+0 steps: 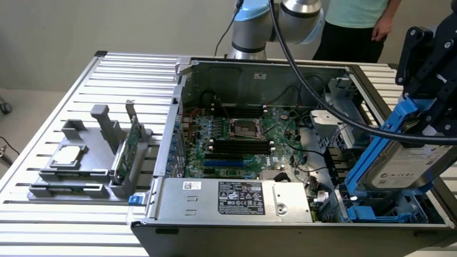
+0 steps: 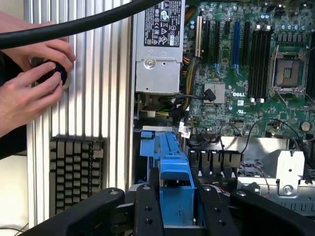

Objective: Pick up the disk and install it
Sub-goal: 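Pick up the disk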

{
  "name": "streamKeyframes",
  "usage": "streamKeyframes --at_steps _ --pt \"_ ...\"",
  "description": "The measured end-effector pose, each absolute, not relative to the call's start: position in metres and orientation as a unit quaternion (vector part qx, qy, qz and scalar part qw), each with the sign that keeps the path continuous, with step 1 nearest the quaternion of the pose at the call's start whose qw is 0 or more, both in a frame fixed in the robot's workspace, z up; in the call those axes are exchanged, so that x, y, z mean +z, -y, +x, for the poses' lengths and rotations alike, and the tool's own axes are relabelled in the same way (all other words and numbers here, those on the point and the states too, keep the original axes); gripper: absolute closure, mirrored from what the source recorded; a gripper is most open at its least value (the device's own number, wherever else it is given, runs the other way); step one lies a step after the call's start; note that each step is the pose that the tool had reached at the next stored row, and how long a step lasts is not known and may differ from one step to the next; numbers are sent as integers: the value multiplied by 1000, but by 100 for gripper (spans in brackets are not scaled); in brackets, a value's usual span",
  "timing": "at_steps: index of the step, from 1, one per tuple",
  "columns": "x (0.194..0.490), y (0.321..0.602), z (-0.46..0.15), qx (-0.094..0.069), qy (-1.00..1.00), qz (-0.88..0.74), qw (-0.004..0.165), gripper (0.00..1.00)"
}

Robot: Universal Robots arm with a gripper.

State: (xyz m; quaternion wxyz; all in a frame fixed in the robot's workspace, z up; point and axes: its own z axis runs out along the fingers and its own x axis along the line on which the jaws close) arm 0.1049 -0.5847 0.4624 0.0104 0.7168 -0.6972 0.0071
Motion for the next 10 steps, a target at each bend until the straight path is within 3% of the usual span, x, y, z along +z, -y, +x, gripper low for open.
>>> streamKeyframes --at_steps 10 --pt "453 584 105 8 697 717 11 68"
